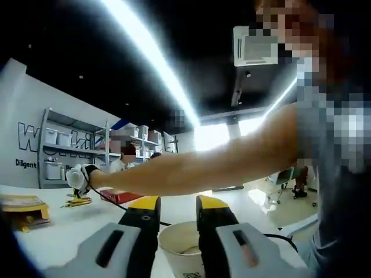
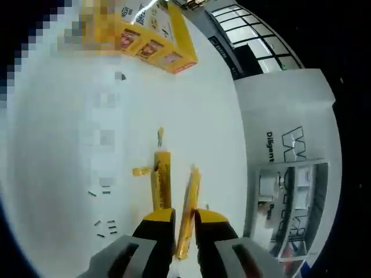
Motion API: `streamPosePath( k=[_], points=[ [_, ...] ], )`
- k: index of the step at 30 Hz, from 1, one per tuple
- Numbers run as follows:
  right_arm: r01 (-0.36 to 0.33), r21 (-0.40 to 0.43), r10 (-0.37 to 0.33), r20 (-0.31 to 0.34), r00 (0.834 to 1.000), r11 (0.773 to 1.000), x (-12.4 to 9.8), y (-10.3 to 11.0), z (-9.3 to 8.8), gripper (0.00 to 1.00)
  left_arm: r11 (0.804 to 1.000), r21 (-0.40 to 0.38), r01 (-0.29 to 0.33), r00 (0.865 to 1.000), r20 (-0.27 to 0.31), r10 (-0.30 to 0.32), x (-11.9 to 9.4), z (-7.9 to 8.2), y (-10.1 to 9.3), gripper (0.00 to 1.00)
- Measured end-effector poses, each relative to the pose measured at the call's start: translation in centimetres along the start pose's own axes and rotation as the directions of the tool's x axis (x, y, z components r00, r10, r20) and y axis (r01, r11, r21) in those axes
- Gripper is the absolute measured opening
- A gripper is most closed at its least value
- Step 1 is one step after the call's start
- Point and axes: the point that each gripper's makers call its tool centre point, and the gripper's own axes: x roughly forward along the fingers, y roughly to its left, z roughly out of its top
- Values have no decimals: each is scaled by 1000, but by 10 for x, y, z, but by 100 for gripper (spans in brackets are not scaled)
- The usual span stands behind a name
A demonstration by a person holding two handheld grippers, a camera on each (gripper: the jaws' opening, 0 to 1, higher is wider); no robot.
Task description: Tear open the coffee pouch, take out the coffee, and pour the coffee from the pouch into the cup
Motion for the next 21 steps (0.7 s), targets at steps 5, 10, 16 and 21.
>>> streamPosePath(
  k=[5, 10, 16, 21],
  points=[
    [-24, 6, 24, 24, 999, 1000, 7, -4, 2, 19, 1000, 4, -2, 1000, -3, 2, -1, 0, 1, 27],
    [-19, 27, 16, 76, 997, 999, 2, -12, 10, 25, 1000, 1, -2, 1000, -2, 2, -1, 0, 1, 27],
    [-23, 275, -46, 243, 969, 961, -13, -26, 19, 25, 1000, 5, 0, 1000, -3, 0, -1, 0, 1, 27],
    [-110, 544, -129, 382, 915, 832, -21, -42, 15, 25, 1000, 10, 4, 1000, -8, -4, 0, -1, 0, 27]
  ],
)
